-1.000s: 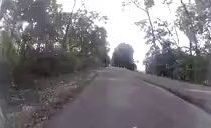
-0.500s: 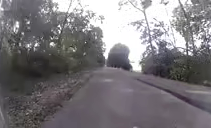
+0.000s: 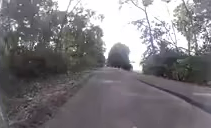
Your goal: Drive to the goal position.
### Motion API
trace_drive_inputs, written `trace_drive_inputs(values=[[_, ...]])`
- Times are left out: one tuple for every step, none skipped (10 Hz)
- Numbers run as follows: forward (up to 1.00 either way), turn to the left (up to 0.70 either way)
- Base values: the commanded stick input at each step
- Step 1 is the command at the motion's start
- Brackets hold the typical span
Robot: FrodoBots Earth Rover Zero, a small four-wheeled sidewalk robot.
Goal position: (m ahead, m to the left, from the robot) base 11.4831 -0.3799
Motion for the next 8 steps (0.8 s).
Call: trace_drive_inputs(values=[[0.70, 0.00], [0.70, 0.00], [0.70, 0.00], [0.70, 0.00], [0.70, 0.00], [0.70, 0.00], [0.70, 0.00], [0.70, 0.00]])
